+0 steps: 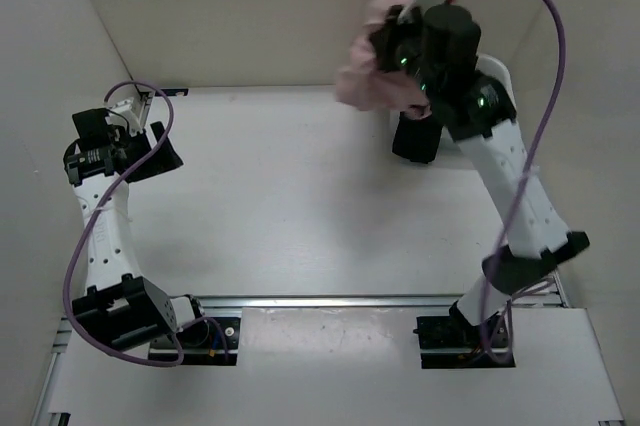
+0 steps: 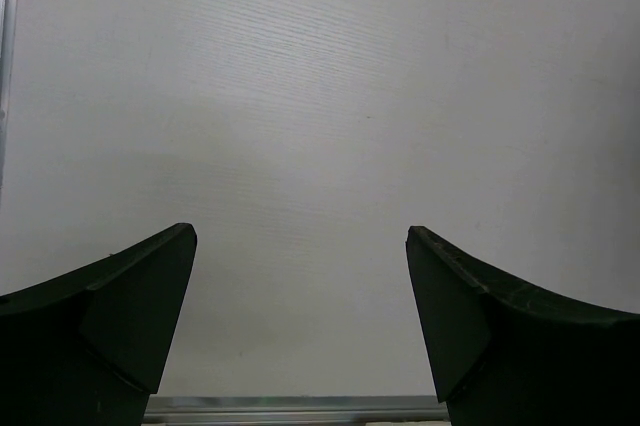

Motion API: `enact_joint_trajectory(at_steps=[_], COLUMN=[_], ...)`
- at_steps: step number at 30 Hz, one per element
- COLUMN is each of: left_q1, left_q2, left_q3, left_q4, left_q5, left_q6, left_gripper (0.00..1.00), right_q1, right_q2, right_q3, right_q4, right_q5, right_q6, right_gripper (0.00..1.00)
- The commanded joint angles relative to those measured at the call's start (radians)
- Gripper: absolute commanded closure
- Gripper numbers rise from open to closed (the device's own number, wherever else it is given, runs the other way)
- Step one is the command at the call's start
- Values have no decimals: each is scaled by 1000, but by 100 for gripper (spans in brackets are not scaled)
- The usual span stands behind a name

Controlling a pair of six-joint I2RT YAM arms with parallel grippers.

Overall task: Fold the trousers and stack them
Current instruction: Grab the trousers from the pile

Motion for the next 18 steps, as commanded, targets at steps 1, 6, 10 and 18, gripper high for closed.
enact_joint_trajectory(at_steps=[1,6,10,18], left_q1=[0,0,0,0], left_q2=[-71,-91,-100,-109], left_q3=[-12,22,70,74], left_q4=[16,16,-3,-24], left_q5=[53,43,-6,-86], left_q6=[0,0,0,0], left_gripper=[3,0,0,0], right_q1=[280,350,361,254], right_q2=[-173,-196,-196,-214], right_q3=[8,-102,-234,-618], right_q4=[163,140,30,-164], right_q5=[72,106,186,194], right_q6=[-42,179,337,636], right_gripper=[100,100,100,78])
